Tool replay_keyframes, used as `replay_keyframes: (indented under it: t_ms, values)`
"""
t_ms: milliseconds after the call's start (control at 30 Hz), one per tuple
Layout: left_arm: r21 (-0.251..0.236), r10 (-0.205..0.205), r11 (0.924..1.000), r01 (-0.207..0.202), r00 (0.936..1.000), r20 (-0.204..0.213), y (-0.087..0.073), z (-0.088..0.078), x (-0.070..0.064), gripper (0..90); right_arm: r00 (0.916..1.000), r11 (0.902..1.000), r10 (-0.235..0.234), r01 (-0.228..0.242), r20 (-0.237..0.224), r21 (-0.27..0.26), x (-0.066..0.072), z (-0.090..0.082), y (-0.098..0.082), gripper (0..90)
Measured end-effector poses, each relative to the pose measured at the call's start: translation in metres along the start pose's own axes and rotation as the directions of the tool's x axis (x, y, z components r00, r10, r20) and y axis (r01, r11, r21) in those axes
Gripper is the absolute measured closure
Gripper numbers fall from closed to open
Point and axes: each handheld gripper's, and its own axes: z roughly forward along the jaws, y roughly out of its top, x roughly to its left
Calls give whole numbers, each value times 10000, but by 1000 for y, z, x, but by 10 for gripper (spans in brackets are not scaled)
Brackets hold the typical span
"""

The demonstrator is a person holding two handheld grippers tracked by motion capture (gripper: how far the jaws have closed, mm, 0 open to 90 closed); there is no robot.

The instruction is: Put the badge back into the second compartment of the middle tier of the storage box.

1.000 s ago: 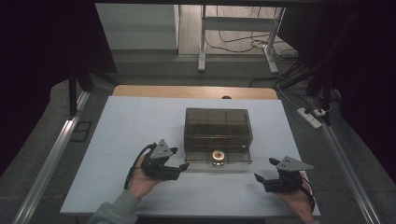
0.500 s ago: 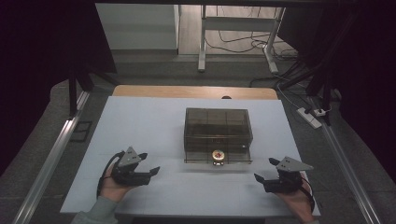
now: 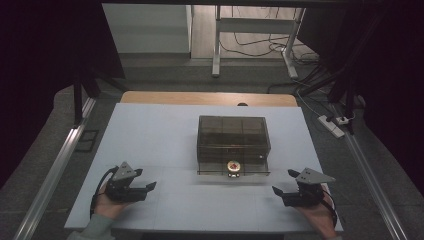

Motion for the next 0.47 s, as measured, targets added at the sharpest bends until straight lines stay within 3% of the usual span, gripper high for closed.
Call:
replay_keyframes:
  t_ms: [467]
  values:
    - [-23, 16, 10000, -16, 10000, 54, 3, 1, -2, 256, 10000, 10000, -76, 76, -5, -28, 0, -1, 0, 144]
